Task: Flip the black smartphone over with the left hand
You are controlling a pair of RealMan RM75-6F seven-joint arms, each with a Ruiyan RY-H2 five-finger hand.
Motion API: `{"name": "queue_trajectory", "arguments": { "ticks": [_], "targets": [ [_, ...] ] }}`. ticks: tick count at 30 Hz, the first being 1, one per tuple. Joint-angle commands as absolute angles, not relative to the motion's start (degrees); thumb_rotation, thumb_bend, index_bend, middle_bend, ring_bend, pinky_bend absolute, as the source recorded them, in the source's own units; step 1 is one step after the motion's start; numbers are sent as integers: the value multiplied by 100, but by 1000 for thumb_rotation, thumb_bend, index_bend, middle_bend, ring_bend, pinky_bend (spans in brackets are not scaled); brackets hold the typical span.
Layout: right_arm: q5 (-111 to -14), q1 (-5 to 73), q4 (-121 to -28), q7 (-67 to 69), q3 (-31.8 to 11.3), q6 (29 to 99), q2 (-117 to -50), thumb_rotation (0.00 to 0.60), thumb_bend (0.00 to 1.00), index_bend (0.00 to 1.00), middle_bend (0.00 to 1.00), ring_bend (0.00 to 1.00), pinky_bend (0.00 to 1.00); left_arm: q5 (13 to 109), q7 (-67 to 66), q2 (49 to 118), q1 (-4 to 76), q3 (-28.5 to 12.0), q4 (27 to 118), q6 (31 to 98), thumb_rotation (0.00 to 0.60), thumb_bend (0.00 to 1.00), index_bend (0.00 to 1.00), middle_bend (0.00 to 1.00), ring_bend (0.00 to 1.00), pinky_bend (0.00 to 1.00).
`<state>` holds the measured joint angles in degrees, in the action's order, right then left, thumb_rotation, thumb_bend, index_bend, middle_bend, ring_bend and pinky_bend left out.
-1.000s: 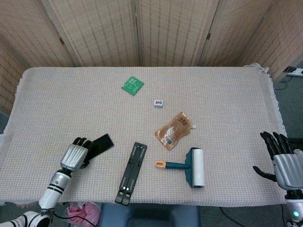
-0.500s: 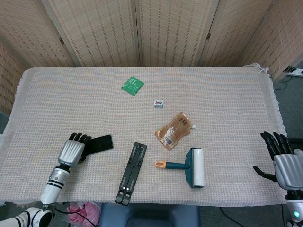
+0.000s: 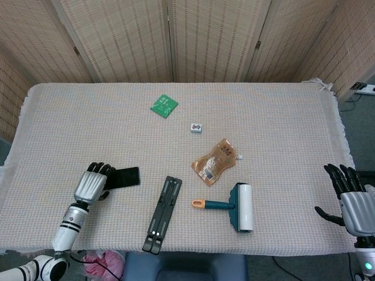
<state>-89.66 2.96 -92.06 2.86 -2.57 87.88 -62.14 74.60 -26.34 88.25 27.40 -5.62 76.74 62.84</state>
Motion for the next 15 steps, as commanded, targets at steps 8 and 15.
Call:
{"name": "queue_trajectory", "arguments": {
  "ticks": [8, 15],
  "targets": [
    [-8939, 262, -9121, 378, -253, 8809, -6228, 600, 59, 10, 93, 0, 43, 6998, -3107, 8948, 2948, -625, 7736, 5965, 600, 247, 263, 254, 196, 199],
    [-8927, 257, -9087, 416, -259, 8807, -6237, 600, 59, 10, 93, 0, 43, 6575, -3384, 8885, 3067, -698, 7960, 5809, 600, 260, 258, 260, 196, 199]
  ]
}}
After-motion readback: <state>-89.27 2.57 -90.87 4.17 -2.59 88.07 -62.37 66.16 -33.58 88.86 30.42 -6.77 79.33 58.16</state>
